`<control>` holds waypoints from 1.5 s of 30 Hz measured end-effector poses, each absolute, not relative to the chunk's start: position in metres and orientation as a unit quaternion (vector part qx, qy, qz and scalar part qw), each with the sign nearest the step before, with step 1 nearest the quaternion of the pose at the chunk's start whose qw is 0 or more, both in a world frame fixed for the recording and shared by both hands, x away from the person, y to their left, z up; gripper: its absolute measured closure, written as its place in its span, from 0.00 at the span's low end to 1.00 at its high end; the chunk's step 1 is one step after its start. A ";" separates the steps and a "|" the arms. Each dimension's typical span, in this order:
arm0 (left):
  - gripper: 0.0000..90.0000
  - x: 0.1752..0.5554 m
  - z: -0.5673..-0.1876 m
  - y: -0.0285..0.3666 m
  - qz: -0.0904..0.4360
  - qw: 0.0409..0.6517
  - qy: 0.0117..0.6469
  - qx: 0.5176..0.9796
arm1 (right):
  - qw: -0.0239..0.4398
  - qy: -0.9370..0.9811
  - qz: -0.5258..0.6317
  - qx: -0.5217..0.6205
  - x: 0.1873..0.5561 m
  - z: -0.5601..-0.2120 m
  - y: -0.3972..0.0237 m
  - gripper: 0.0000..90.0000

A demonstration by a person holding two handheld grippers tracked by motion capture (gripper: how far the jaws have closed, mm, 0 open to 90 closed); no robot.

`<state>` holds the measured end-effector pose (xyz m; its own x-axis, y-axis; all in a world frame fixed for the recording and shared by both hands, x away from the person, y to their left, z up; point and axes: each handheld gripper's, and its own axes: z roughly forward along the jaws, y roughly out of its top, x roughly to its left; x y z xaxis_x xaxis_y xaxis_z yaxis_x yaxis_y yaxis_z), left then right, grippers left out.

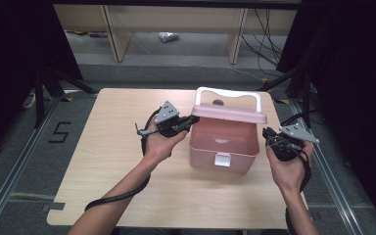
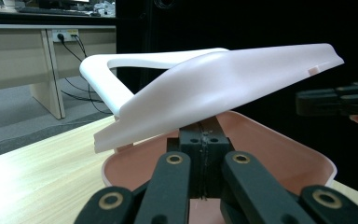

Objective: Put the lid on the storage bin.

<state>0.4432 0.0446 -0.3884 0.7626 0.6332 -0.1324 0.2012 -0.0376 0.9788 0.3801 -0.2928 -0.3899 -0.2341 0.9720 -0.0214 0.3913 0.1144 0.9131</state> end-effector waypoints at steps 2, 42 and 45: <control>1.00 0.442 -0.390 0.045 0.172 0.625 0.297 0.701 | 0.329 0.668 0.424 0.516 0.374 -0.391 -0.293 1.00; 0.99 0.402 -0.420 0.055 0.140 0.586 0.272 0.750 | 0.292 0.692 0.453 0.479 0.347 -0.404 -0.280 1.00; 0.99 0.398 -0.423 0.059 0.134 0.581 0.273 0.755 | 0.275 0.692 0.441 0.501 0.340 -0.405 -0.278 1.00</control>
<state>0.3984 0.0594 -0.4227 0.8152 0.5677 -0.1147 0.2558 -0.1752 0.9507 0.3398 -0.2777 -0.4047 -0.3467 0.9360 0.0604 0.4506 0.1097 0.8859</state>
